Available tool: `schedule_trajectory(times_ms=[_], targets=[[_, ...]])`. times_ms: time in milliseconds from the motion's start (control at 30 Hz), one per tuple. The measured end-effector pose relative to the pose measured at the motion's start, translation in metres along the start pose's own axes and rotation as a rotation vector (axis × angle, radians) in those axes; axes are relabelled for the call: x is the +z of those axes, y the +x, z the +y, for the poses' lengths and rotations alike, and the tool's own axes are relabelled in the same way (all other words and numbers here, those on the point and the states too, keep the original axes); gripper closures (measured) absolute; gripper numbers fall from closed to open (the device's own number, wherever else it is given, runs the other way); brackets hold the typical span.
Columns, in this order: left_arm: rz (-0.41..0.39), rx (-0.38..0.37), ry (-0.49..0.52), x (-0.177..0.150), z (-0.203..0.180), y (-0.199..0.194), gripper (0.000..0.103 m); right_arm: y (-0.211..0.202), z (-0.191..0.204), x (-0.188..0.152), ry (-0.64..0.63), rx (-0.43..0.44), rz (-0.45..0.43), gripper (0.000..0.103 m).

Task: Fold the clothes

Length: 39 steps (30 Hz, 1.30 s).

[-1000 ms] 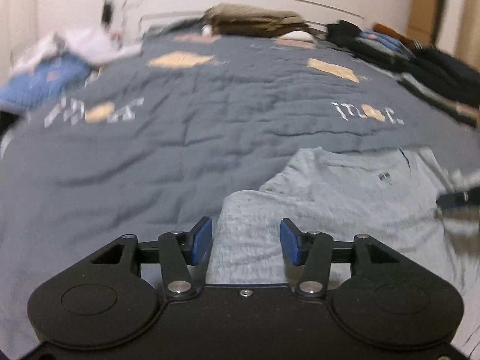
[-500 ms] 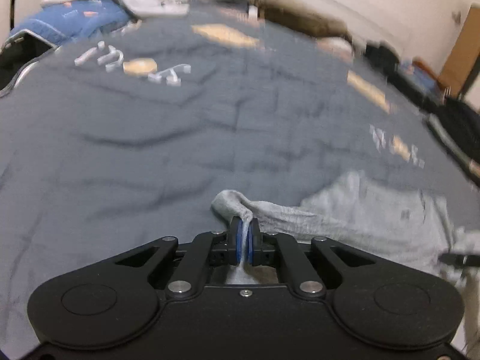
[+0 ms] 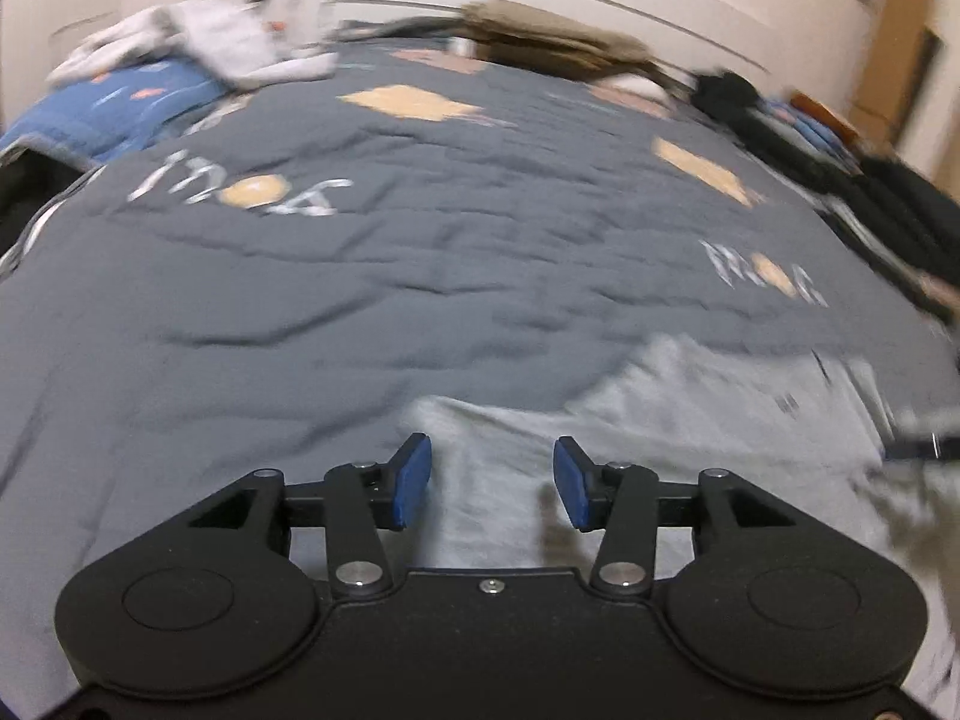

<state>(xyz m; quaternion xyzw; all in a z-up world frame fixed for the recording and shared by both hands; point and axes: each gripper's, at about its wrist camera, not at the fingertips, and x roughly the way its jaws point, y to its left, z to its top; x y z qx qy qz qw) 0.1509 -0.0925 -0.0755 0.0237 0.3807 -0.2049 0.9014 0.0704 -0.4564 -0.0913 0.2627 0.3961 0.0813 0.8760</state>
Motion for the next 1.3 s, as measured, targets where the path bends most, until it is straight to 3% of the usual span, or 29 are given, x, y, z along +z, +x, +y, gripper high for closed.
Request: schedule_trajectory(times_ms=[200, 300, 433, 533, 767, 867, 933, 1200, 1233, 1300], targets=[[0.041, -0.022, 0.214, -0.015, -0.033, -0.007, 0.057, 0.032, 0.037, 0.024, 0.041, 0.201, 0.089, 0.061], [0.052, -0.039, 0.302, -0.027, -0.045, -0.012, 0.057, 0.067, 0.073, 0.041, 0.012, 0.246, 0.146, 0.06], [0.062, -0.06, 0.386, -0.038, -0.054, -0.017, 0.057, 0.112, 0.118, 0.053, -0.07, 0.238, 0.236, 0.06], [0.057, -0.085, 0.354, -0.038, -0.045, -0.019, 0.058, 0.141, 0.136, 0.06, -0.093, 0.207, 0.285, 0.06], [0.064, -0.051, 0.325, -0.038, -0.027, -0.016, 0.058, 0.196, 0.15, 0.053, -0.126, 0.067, 0.446, 0.061], [0.05, -0.051, 0.316, -0.035, -0.026, -0.018, 0.057, 0.205, 0.156, 0.048, -0.146, 0.019, 0.433, 0.071], [0.042, -0.051, 0.312, -0.034, -0.026, -0.019, 0.057, 0.207, 0.154, 0.052, -0.107, -0.004, 0.407, 0.102], [0.02, -0.045, 0.313, -0.032, -0.025, -0.024, 0.058, 0.192, 0.147, 0.077, 0.103, 0.119, 0.171, 0.103], [0.019, -0.046, 0.313, -0.032, -0.025, -0.024, 0.057, 0.19, 0.146, 0.08, 0.113, 0.13, 0.157, 0.103], [0.017, -0.053, 0.307, -0.032, -0.023, -0.026, 0.057, 0.193, 0.151, 0.085, 0.088, 0.155, 0.218, 0.102]])
